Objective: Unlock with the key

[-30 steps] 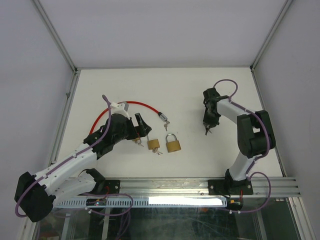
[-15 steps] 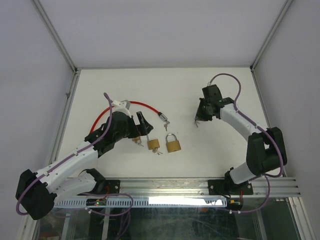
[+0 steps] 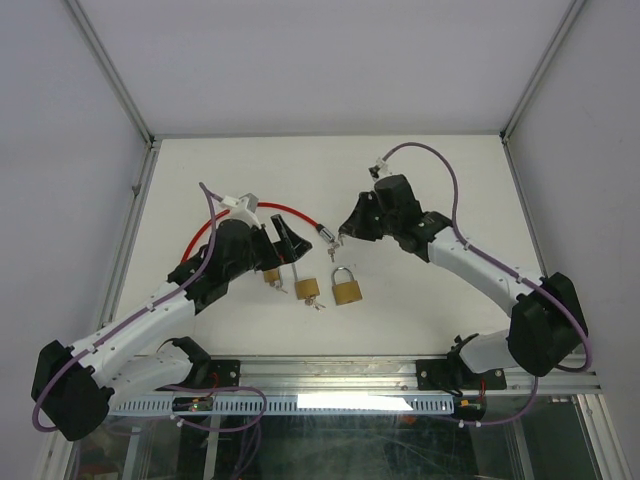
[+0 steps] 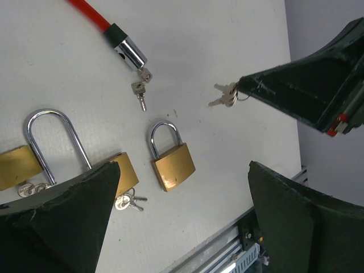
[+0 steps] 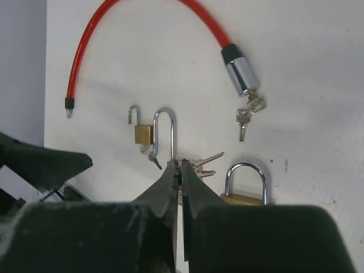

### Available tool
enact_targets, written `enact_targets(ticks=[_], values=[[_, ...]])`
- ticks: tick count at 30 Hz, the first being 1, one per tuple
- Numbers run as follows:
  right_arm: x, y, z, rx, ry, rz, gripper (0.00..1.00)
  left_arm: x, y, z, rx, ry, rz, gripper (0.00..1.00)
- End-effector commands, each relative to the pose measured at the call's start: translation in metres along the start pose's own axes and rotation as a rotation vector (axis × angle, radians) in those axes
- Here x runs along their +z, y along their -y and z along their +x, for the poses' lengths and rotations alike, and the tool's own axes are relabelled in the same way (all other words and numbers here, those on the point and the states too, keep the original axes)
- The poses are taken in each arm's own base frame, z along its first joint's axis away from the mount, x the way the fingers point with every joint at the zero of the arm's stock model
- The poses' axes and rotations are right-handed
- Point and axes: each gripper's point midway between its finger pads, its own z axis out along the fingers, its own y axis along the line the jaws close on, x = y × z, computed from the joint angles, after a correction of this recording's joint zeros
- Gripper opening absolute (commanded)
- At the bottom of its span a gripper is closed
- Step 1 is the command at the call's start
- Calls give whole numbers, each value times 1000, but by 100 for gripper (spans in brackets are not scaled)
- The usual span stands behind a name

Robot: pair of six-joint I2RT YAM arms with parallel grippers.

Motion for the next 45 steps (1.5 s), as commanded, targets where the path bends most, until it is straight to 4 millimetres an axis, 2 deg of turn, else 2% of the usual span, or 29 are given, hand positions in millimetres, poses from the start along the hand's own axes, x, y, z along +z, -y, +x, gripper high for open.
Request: enact_targets(ticks=[1, 6, 9, 18, 25, 30, 33, 36, 41, 45], values=[[-4, -53, -4, -228, 34, -192, 0, -12, 40, -38, -81, 80, 129, 99], [-4, -81, 30, -560, -69, -267, 0, -16, 36, -52, -138, 57, 123, 98], [-3, -86, 42, -733, -86, -245, 0, -16, 37, -54, -193, 15, 133, 98], [-12, -97, 42, -1094, 3, -298, 0, -14, 17, -45, -288, -95, 71, 95], [-24, -102, 34, -1358, 137, -304, 0, -7, 17, -28, -354, -209, 76, 89], [-30, -109, 39, -1543, 179, -347, 0, -1, 24, -17, -401, -293, 123, 86], [-31, -116, 33, -1543, 200, -344, 0, 2, 28, -13, -429, -323, 150, 85], [-31, -118, 26, -1450, 214, -309, 0, 1, 26, -18, -430, -277, 141, 86], [-38, -128, 22, -1201, 272, -336, 0, -7, 22, -31, -493, -148, 151, 89], [-45, -132, 7, -949, 391, -317, 0, -13, 29, -35, -601, -111, 205, 91]])
